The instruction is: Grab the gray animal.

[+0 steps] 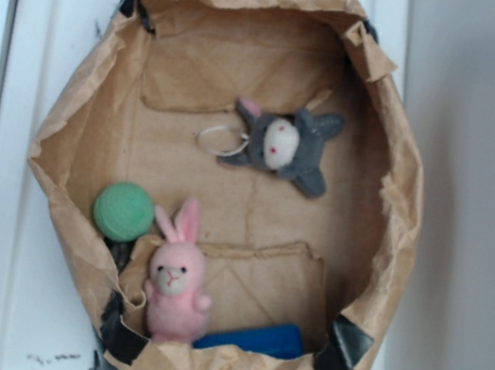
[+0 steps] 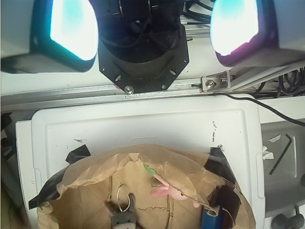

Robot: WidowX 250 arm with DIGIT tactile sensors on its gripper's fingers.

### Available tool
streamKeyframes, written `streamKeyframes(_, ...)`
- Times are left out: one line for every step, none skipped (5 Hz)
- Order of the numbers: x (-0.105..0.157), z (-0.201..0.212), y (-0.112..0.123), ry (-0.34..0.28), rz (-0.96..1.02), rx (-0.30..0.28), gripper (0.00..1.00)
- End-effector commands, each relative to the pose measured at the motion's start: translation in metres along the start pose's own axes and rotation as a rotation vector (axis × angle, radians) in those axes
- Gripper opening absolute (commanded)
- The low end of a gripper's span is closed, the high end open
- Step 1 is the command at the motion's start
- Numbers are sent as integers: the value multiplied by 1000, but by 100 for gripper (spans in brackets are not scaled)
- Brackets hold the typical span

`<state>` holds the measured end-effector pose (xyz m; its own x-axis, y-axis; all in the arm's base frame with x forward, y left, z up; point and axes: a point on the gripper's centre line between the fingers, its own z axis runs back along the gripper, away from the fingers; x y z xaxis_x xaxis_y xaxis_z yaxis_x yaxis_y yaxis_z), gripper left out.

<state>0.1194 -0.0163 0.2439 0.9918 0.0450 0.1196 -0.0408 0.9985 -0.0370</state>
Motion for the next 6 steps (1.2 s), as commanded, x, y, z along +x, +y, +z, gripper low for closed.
streamKeyframes(0, 0, 0, 0, 0, 0, 100)
streamKeyframes(50, -6, 19, -82, -36, 31, 100)
streamKeyframes(88, -20, 27, -97, -112, -15, 100)
streamKeyframes(110, -44, 31, -149, -294, 48, 100)
streamKeyframes(129, -80, 38, -25, -406, 4, 100)
streamKeyframes(129, -80, 38, -25, -406, 4, 100)
